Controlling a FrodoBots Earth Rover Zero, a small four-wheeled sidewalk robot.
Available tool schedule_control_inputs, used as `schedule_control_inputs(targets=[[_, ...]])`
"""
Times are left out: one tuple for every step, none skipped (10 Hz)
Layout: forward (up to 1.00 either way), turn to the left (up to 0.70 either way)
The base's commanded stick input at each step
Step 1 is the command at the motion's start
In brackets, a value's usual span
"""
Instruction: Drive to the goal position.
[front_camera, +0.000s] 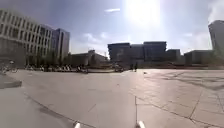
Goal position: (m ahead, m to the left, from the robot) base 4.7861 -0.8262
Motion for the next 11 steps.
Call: schedule_control_inputs(targets=[[0.24, -0.83], [0.25, -0.84], [0.25, -0.85], [0.24, -0.83], [0.24, -0.83], [0.24, -0.83], [0.24, -0.84], [0.25, -0.84], [0.24, -0.83], [0.24, -0.84], [0.25, -0.85]])
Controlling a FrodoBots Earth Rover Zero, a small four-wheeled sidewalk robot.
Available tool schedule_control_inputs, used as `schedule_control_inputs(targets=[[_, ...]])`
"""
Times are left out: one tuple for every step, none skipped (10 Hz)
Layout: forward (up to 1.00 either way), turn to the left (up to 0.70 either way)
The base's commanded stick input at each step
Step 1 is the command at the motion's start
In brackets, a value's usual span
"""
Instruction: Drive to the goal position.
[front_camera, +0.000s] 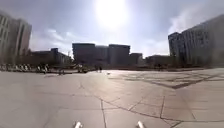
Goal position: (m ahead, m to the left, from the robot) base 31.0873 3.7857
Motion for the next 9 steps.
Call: schedule_control_inputs(targets=[[0.25, 0.12], [0.70, 0.13], [0.70, 0.13], [0.70, 0.13], [0.70, 0.13], [0.70, 0.13], [0.70, 0.13], [0.70, 0.13], [0.70, 0.13]])
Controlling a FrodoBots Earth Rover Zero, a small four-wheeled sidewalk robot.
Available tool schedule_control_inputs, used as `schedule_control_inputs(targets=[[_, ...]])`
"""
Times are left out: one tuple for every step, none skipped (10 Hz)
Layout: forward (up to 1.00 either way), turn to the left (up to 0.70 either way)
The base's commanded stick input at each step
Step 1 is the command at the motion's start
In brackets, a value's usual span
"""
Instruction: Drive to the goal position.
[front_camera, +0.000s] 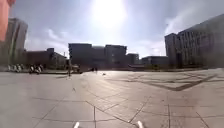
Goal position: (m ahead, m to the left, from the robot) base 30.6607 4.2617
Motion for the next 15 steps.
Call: schedule_control_inputs(targets=[[0.70, 0.13], [0.70, 0.13], [0.70, 0.13], [0.70, 0.13], [0.70, 0.13], [0.70, 0.13], [0.70, 0.13], [0.70, 0.13], [0.70, 0.13], [0.70, 0.13], [0.70, 0.13], [0.70, 0.13], [0.70, 0.13], [0.70, 0.13], [0.70, 0.13]])
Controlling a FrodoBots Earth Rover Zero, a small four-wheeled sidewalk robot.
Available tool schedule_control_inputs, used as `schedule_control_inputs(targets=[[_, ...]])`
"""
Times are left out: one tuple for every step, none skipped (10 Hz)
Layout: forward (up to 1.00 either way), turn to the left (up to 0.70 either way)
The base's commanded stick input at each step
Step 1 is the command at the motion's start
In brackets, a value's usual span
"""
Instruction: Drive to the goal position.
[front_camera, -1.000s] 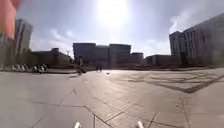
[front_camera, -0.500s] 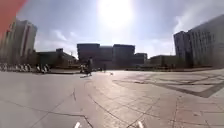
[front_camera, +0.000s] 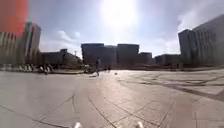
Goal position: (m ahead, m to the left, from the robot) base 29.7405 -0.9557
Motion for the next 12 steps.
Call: schedule_control_inputs(targets=[[0.70, 0.13], [0.70, 0.13], [0.70, 0.13], [0.70, 0.13], [0.70, 0.13], [0.70, 0.13], [0.70, 0.08], [0.70, -0.01], [0.70, -0.01], [0.70, -0.01], [0.70, -0.01], [0.70, -0.01]])
